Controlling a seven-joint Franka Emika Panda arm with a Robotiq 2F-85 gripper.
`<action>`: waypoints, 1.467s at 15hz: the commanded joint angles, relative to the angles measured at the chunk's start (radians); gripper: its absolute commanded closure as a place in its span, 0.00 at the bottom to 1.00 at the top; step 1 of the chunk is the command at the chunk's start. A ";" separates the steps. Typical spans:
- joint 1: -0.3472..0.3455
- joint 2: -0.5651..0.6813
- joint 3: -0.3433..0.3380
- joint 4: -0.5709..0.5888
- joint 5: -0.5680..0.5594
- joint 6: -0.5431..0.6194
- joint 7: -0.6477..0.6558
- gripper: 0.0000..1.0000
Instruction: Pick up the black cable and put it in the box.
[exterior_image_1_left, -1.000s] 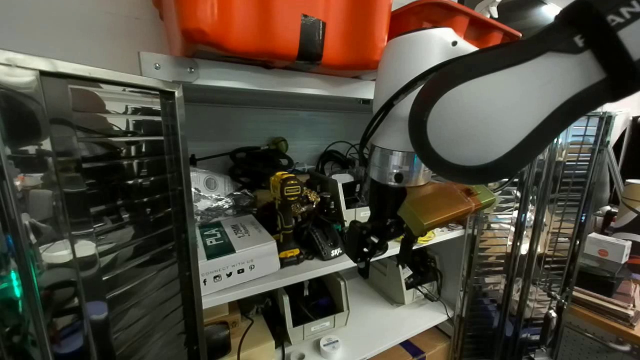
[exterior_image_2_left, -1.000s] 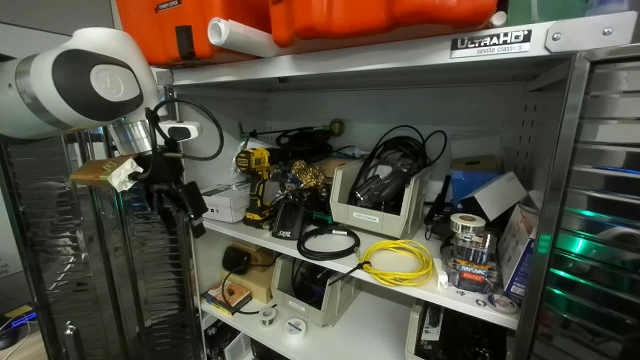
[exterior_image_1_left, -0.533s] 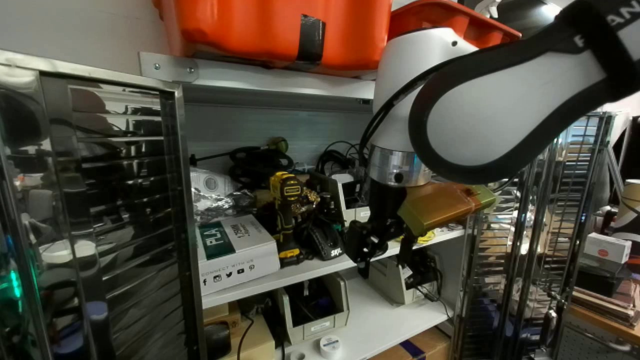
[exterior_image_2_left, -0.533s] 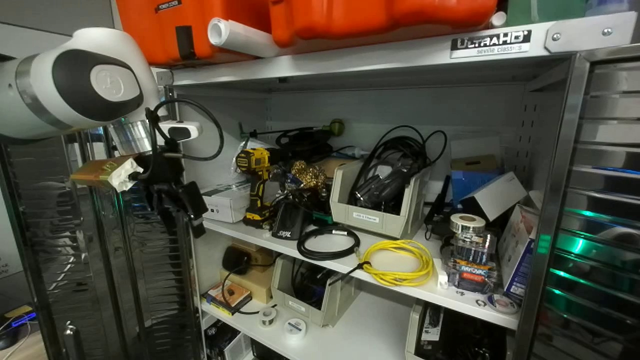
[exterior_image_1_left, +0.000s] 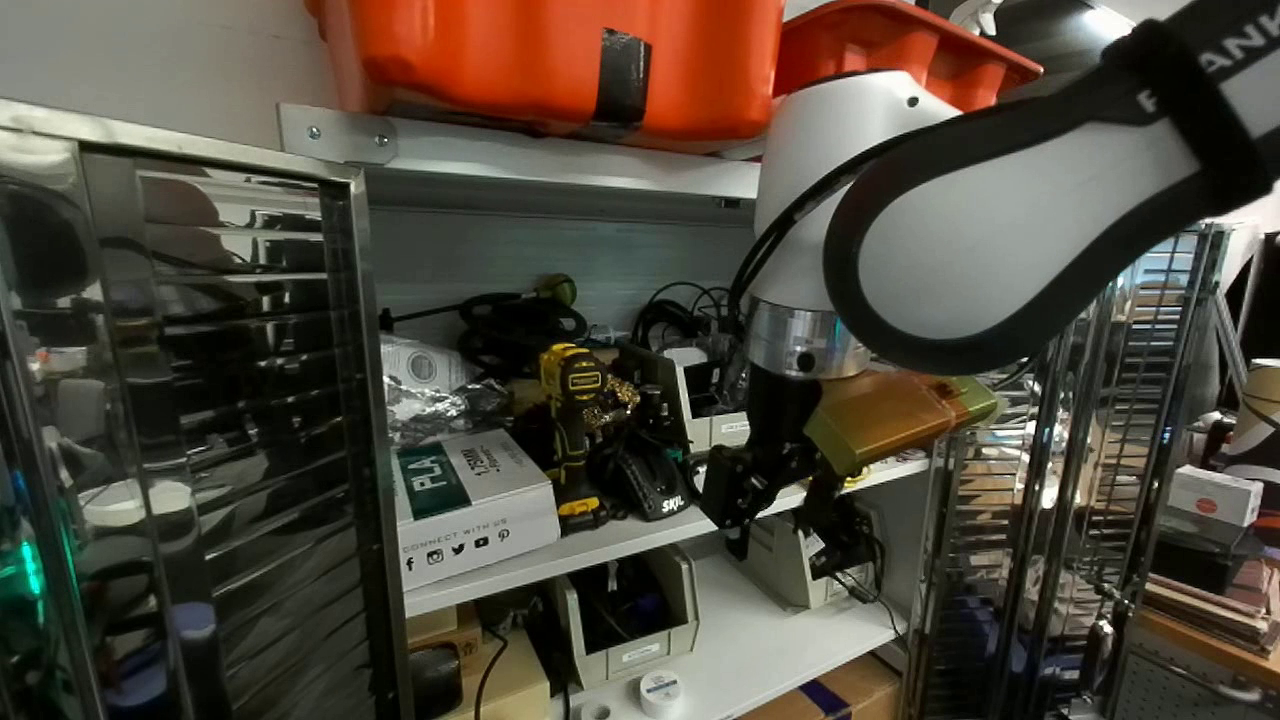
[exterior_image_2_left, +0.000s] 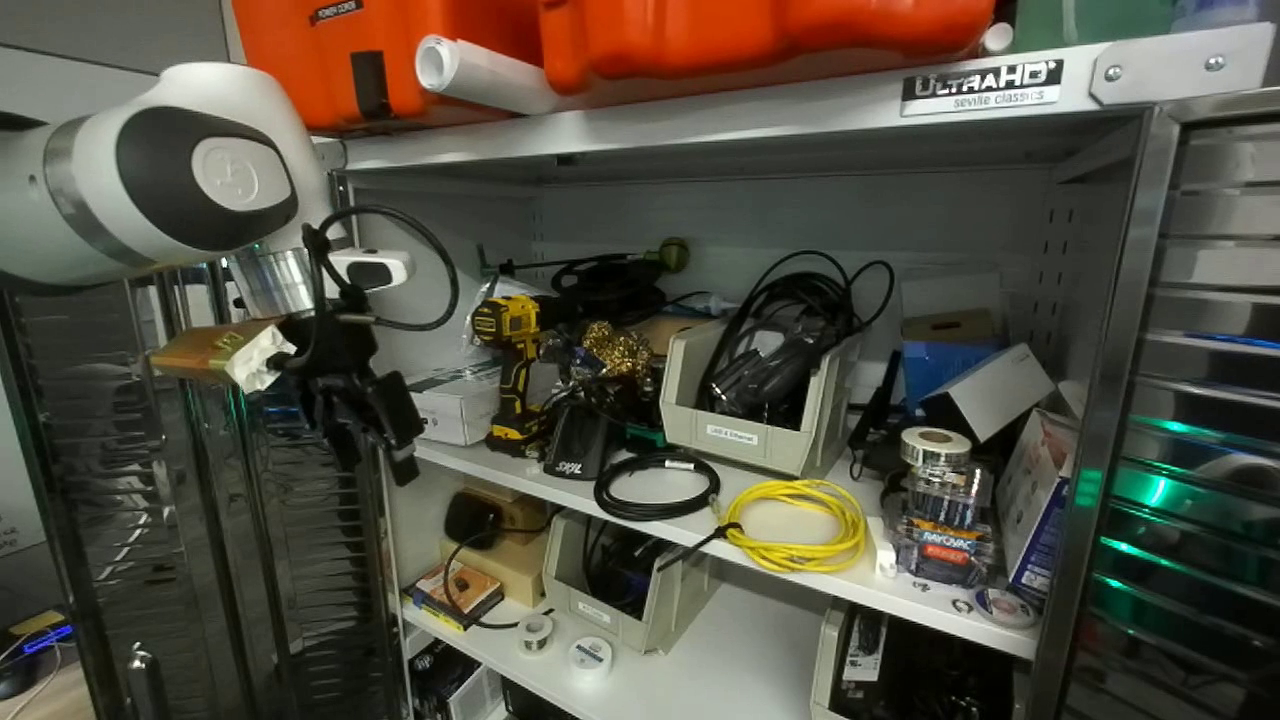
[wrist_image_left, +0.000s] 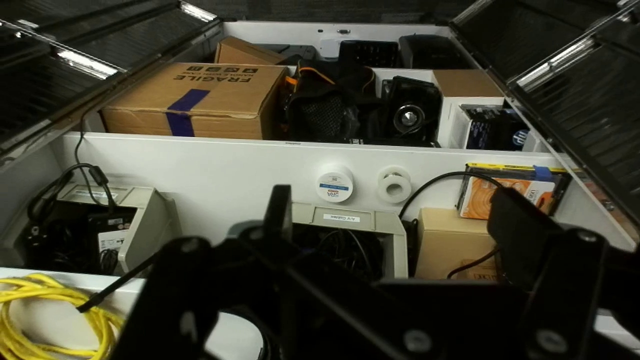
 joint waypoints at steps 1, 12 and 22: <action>0.011 0.000 -0.055 -0.027 -0.042 0.059 -0.041 0.00; -0.073 0.124 -0.177 -0.113 -0.286 0.477 -0.047 0.00; -0.212 0.263 -0.225 -0.085 -0.420 0.881 0.177 0.00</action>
